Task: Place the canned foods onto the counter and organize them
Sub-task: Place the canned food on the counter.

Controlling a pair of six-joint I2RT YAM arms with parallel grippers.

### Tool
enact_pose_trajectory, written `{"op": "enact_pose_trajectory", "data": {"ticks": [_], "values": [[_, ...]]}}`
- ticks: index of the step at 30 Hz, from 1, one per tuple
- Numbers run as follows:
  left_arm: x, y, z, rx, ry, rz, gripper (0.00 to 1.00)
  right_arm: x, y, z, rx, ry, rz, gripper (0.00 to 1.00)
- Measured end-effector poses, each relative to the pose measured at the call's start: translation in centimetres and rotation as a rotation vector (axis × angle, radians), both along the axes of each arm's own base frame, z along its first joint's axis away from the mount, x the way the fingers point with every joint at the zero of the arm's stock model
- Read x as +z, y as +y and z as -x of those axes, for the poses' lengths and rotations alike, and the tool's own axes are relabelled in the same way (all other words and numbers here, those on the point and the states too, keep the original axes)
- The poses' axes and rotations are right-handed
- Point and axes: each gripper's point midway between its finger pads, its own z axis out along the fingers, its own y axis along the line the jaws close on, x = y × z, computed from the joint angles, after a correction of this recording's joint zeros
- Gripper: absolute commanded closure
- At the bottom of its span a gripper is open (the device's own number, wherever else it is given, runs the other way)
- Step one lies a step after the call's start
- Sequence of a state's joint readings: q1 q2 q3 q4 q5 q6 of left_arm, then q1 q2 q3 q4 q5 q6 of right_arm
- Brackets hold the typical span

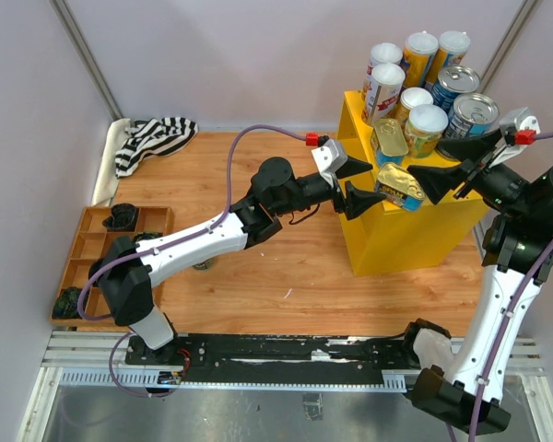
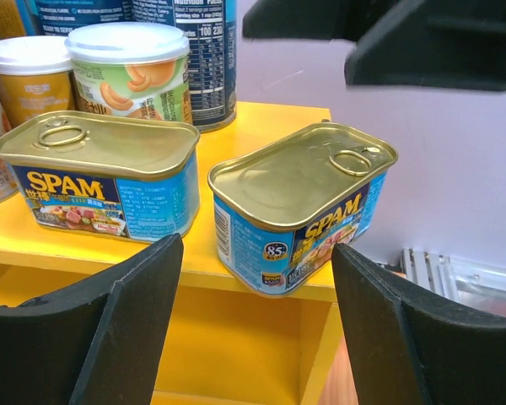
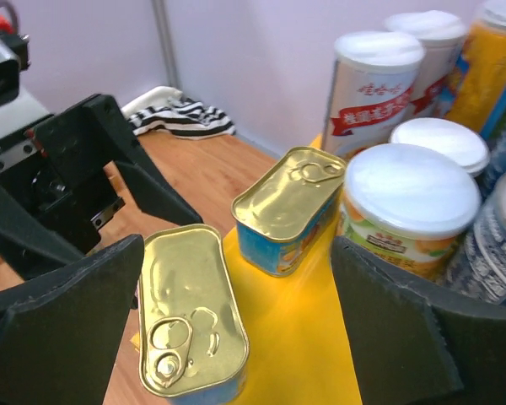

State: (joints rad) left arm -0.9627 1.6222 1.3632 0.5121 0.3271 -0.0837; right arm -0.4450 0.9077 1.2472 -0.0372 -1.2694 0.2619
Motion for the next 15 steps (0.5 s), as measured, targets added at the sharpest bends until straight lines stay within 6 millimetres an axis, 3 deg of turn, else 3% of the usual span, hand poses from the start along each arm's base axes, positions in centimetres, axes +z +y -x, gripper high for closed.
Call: {"op": "enact_pose_trajectory", "data": {"ticks": [3, 7, 11, 15], "values": [[0.0, 0.0, -0.2, 0.012, -0.007, -0.003, 0.24, 1.8, -0.6, 0.1, -0.095, -0.006, -0.022, 0.12], [-0.3, 0.1, -0.4, 0.024, -0.013, -0.016, 0.24, 2.6, -1.3, 0.8, -0.223, 0.038, -0.081, 0.18], [-0.5, 0.1, -0.5, 0.027, -0.017, -0.024, 0.23, 1.3, -2.2, 1.8, -0.353, 0.124, -0.139, 0.19], [-0.5, 0.1, -0.5, 0.027, -0.02, -0.025, 0.23, 0.0, -2.4, 3.6, -0.442, 0.173, -0.151, 0.31]]}}
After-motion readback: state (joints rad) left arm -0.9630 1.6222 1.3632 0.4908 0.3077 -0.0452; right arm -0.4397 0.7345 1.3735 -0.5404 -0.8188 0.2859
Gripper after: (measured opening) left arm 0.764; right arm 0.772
